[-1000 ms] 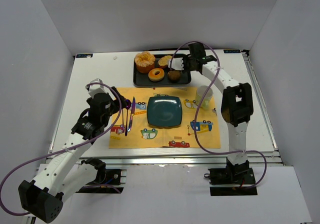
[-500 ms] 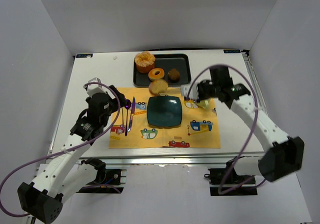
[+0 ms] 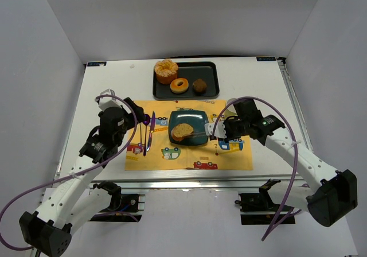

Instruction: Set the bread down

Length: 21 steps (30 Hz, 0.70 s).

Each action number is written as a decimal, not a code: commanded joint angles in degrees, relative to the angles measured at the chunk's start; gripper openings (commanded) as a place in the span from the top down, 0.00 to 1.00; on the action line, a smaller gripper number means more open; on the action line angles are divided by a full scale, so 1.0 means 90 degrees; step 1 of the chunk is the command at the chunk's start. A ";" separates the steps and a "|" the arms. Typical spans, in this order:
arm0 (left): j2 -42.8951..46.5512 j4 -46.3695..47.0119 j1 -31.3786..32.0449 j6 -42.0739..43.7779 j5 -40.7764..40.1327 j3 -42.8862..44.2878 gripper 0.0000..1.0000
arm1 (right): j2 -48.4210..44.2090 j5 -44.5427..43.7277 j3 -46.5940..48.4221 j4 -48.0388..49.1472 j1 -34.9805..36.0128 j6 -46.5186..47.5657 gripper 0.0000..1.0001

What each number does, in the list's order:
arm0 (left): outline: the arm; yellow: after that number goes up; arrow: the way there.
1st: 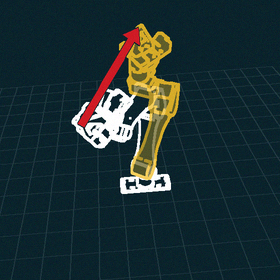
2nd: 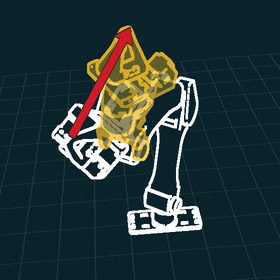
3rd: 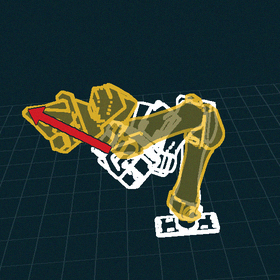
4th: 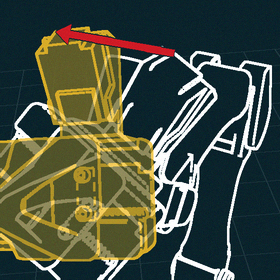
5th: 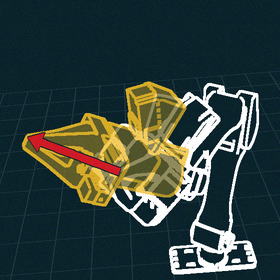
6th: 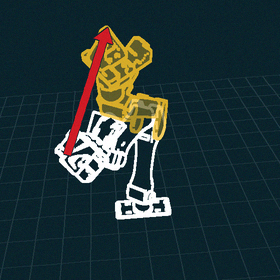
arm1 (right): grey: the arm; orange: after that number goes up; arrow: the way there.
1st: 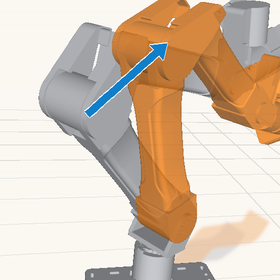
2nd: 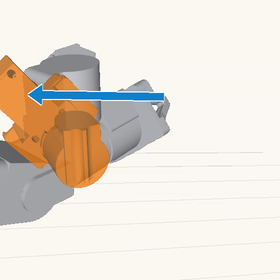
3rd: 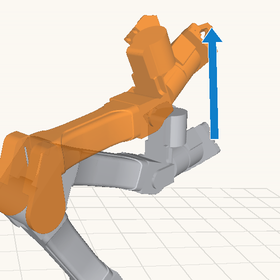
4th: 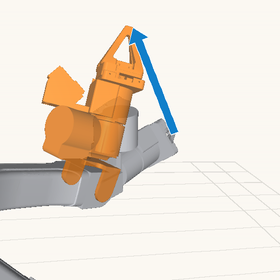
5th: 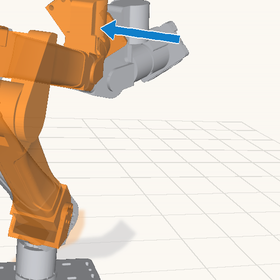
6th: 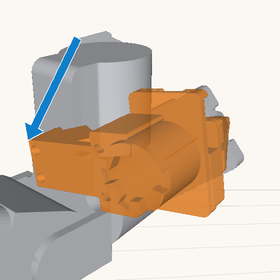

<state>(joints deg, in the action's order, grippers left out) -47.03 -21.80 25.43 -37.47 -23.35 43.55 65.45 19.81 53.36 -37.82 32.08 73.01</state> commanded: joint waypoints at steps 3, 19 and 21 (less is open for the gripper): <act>0.0342 0.0118 -0.0023 -0.0143 0.0017 -0.0044 0.05 | -0.0036 -0.0433 -0.0197 0.0599 0.0040 -0.0125 0.83; 0.0518 0.0040 -0.0023 -0.0182 -0.0042 -0.0122 0.05 | -0.0495 0.0113 0.0535 0.0266 0.0049 -0.0075 0.57; 0.0518 0.0049 -0.0023 -0.0182 -0.0042 -0.0132 0.05 | -0.0330 -0.0101 0.0759 0.0471 0.0049 -0.0192 0.60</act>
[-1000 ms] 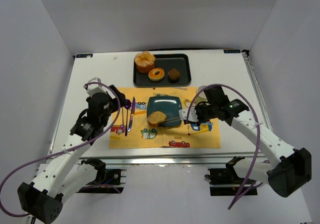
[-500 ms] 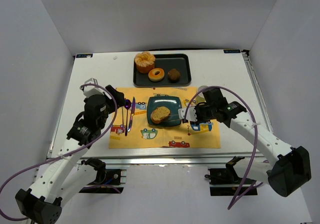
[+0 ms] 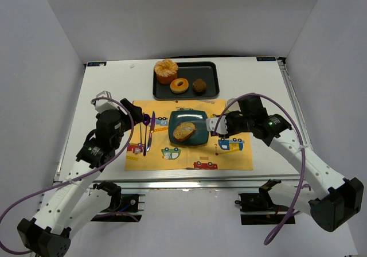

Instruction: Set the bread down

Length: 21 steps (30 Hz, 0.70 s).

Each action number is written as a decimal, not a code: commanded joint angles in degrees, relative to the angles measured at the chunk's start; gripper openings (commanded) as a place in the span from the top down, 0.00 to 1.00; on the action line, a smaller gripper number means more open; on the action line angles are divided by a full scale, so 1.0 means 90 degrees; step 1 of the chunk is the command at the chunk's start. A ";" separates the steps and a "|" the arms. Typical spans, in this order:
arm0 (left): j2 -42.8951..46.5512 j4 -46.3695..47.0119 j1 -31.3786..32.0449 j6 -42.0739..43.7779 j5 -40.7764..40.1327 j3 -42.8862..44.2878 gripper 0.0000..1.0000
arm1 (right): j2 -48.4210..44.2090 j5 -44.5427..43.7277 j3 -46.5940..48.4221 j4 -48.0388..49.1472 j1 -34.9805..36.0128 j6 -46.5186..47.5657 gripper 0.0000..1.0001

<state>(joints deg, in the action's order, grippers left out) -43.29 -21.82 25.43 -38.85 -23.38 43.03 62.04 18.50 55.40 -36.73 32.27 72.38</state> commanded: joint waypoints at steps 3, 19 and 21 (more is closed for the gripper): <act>0.0103 0.0120 -0.0023 -0.0029 -0.0001 -0.0113 0.05 | 0.0692 -0.0462 0.0709 0.1042 0.0018 -0.0171 0.64; 0.0532 0.0159 -0.0023 -0.0205 -0.0088 -0.0278 0.05 | 0.5108 -0.2358 0.4392 0.1737 0.0037 0.0502 0.59; 0.0561 0.0159 -0.0023 -0.0215 -0.0098 -0.0308 0.05 | 0.5147 -0.2398 0.4392 0.1670 0.0028 0.0532 0.57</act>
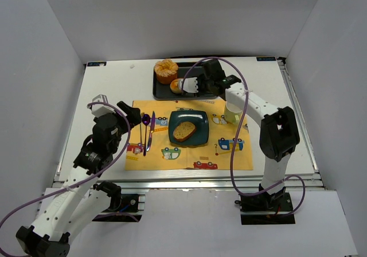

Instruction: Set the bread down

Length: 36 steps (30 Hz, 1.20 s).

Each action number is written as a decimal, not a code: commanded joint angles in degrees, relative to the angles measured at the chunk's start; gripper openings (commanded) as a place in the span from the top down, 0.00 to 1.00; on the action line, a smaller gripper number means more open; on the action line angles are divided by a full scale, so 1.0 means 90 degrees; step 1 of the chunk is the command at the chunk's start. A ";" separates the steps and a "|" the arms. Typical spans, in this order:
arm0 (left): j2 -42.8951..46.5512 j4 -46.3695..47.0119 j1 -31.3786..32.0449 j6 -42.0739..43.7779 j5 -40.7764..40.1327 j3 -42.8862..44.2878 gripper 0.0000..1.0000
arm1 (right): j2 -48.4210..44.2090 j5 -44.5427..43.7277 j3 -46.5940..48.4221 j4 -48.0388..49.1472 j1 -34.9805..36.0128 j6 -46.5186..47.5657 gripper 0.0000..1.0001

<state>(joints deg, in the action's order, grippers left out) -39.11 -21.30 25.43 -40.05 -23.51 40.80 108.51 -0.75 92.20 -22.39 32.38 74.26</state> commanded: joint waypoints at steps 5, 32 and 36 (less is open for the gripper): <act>0.0059 0.0101 -0.0023 -0.0052 -0.0064 -0.0060 0.05 | -0.0006 -0.0209 0.0360 -0.0168 0.0015 0.0275 0.54; -0.0010 0.0101 -0.0023 -0.0052 -0.0074 -0.0050 0.05 | 0.0483 -0.0278 0.0859 -0.0578 -0.0004 0.0206 0.54; -0.0107 0.0208 -0.0023 -0.0071 -0.0005 -0.0051 0.05 | 0.0395 -0.0248 0.0849 -0.0627 -0.0004 0.0157 0.54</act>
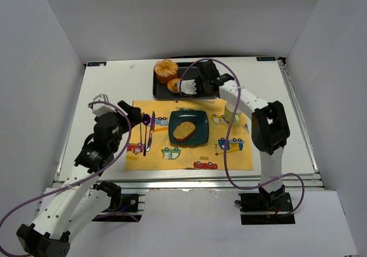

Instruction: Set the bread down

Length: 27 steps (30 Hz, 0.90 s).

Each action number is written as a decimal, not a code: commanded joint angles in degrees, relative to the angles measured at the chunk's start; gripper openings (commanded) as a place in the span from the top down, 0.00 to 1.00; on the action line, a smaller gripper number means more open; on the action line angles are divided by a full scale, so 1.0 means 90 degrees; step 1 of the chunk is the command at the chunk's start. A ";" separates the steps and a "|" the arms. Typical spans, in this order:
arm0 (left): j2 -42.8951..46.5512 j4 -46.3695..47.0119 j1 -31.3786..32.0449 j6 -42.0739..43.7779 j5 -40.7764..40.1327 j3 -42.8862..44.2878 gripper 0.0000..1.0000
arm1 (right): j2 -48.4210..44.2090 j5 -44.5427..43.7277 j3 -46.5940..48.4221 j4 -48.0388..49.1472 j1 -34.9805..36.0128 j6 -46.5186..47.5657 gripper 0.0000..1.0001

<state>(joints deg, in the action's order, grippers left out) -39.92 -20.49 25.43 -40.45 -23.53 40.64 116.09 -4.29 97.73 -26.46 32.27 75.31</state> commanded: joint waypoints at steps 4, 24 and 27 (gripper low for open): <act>-0.0056 0.0128 -0.0023 0.0012 0.0007 -0.0014 0.05 | -0.0487 0.0155 0.0186 -0.0195 0.0008 0.0031 0.54; 0.0110 -0.0008 -0.0023 -0.0028 -0.0081 -0.0043 0.05 | -0.0193 0.0193 0.0421 -0.0215 0.0008 -0.0067 0.86; 0.0090 0.0050 -0.0023 -0.0037 -0.0071 -0.0043 0.05 | -0.0594 0.0418 0.0089 0.0049 -0.0021 -0.0125 0.96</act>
<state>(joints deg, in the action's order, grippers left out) -39.77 -20.38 25.43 -40.56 -23.53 40.49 115.31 -2.74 99.37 -28.56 32.27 74.83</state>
